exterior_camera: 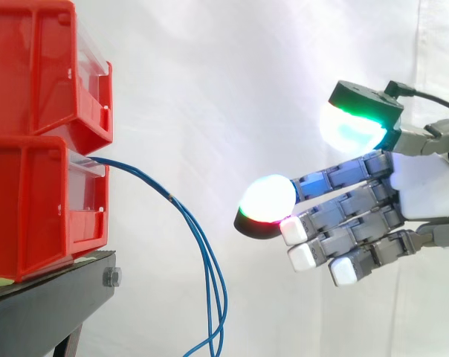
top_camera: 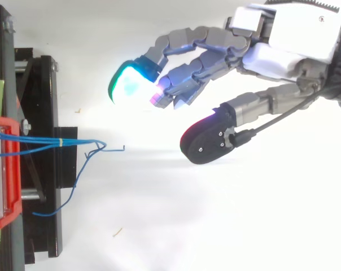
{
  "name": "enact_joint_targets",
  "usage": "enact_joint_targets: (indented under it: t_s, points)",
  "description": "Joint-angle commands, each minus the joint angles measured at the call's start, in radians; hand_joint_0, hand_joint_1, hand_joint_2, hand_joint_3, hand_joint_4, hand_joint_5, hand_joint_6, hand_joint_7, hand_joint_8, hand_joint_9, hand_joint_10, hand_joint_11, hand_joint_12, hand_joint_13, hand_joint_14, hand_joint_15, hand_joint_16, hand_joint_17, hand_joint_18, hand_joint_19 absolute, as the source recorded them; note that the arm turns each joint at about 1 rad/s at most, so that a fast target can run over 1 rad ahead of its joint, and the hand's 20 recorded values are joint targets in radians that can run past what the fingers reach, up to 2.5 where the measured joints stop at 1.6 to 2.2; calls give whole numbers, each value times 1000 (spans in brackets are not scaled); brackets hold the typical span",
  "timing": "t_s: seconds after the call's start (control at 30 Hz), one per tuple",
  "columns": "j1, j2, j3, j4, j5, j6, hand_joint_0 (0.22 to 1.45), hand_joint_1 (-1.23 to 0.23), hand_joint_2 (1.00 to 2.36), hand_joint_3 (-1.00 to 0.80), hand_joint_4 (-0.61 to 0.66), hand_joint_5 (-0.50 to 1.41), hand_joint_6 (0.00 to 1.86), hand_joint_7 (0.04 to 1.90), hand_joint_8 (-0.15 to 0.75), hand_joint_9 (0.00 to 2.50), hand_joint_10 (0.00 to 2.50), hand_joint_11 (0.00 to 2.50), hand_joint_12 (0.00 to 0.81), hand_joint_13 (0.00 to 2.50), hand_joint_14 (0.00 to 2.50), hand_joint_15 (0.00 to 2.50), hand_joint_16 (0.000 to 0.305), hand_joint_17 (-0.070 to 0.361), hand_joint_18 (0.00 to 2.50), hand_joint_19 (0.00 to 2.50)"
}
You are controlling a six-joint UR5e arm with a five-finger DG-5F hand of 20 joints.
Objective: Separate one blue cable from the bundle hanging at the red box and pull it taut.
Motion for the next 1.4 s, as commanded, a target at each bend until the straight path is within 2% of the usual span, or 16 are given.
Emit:
enact_joint_targets:
  t_s: [0.0, 0.33, 0.4, 0.47, 0.57, 0.67, 0.93, 1.03, 1.17, 1.3, 1.33, 1.37]
  points:
    - [-3, 0, 5, 3, -1, -5, 508, -692, 1003, -468, 209, -204, 502, 855, 295, 671, 11, 440, 332, 672, 11, 338, 43, 96, 667, 387]
    - [-3, 0, 5, 9, 4, -13, 512, -682, 1002, -467, 211, -196, 503, 858, 296, 685, 11, 433, 331, 679, 13, 328, 43, 96, 676, 402]
    - [-1, -25, 5, 9, 4, -22, 514, -679, 1002, -464, 212, -194, 502, 856, 300, 695, 13, 445, 327, 686, 11, 333, 43, 96, 689, 402]
    - [-3, -84, 25, 23, -2, -14, 516, -676, 1002, -467, 212, -193, 503, 859, 300, 696, 12, 447, 328, 688, 13, 331, 42, 96, 691, 402]
    - [-3, -109, 67, 32, -2, -11, 516, -673, 1003, -464, 215, -192, 503, 861, 299, 697, 11, 439, 326, 693, 12, 334, 42, 95, 692, 402]
    - [-3, -112, 84, 23, -6, -10, 517, -671, 1002, -463, 219, -188, 503, 860, 299, 699, 11, 438, 329, 692, 13, 330, 42, 95, 692, 402]
    - [-9, -126, 84, 26, -7, -5, 518, -665, 1002, -463, 225, -184, 503, 866, 297, 698, 11, 442, 325, 694, 11, 335, 42, 95, 693, 399]
    - [-12, -147, 87, 35, -16, 18, 518, -663, 1002, -462, 223, -184, 503, 869, 298, 699, 11, 439, 327, 693, 12, 339, 42, 94, 694, 405]
    - [-12, -147, 93, 55, -22, 22, 518, -661, 1002, -465, 225, -184, 502, 868, 300, 696, 11, 445, 328, 695, 12, 339, 42, 95, 694, 401]
    - [-15, -147, 99, 64, -52, 25, 517, -661, 1002, -463, 227, -183, 503, 869, 298, 695, 11, 445, 327, 693, 11, 332, 42, 94, 695, 404]
    - [-17, -150, 99, 81, -78, 25, 517, -660, 1002, -463, 228, -183, 502, 872, 300, 694, 12, 442, 327, 693, 12, 338, 42, 95, 694, 401]
    - [-18, -158, 99, 83, -81, 25, 517, -660, 1002, -463, 228, -183, 503, 872, 298, 693, 13, 443, 326, 693, 11, 332, 42, 95, 694, 404]
